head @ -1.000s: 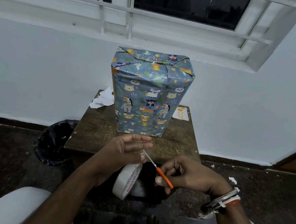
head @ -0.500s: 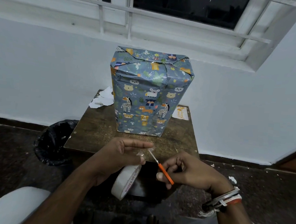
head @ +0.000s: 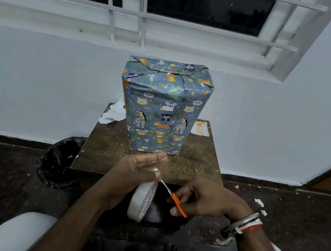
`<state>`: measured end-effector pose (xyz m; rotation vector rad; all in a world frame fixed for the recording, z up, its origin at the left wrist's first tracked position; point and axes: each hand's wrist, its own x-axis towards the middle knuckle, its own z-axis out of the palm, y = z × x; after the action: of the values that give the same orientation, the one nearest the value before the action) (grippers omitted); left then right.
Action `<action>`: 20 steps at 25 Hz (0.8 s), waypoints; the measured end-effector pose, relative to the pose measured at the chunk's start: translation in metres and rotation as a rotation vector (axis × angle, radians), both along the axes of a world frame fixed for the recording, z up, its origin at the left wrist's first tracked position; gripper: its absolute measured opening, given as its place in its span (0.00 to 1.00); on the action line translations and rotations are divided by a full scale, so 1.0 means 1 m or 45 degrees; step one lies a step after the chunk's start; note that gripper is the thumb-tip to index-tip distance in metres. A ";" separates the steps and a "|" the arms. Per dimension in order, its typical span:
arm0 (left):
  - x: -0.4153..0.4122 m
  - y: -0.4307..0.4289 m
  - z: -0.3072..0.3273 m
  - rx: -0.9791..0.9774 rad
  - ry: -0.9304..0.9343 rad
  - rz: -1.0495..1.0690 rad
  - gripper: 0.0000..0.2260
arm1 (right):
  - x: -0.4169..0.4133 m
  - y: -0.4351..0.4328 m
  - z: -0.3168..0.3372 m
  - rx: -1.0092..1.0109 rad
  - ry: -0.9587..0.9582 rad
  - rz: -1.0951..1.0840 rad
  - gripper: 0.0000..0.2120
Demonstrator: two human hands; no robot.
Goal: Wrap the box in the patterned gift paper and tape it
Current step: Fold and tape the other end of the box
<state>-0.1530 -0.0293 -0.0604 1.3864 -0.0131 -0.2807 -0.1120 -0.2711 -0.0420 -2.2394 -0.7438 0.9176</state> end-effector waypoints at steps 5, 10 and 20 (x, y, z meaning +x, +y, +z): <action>0.004 0.005 -0.001 -0.088 -0.014 0.084 0.24 | 0.015 -0.015 -0.014 -0.143 -0.413 -0.584 0.14; 0.004 0.004 -0.001 -0.095 -0.034 0.108 0.26 | 0.034 -0.010 -0.028 -0.606 -0.667 -0.930 0.12; 0.001 0.005 0.001 -0.105 -0.078 0.116 0.29 | 0.023 0.039 -0.023 0.419 -0.452 -1.028 0.05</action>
<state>-0.1516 -0.0243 -0.0597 1.3095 -0.0119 -0.1601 -0.0894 -0.2324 -0.0646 -2.1218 -0.0677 0.0063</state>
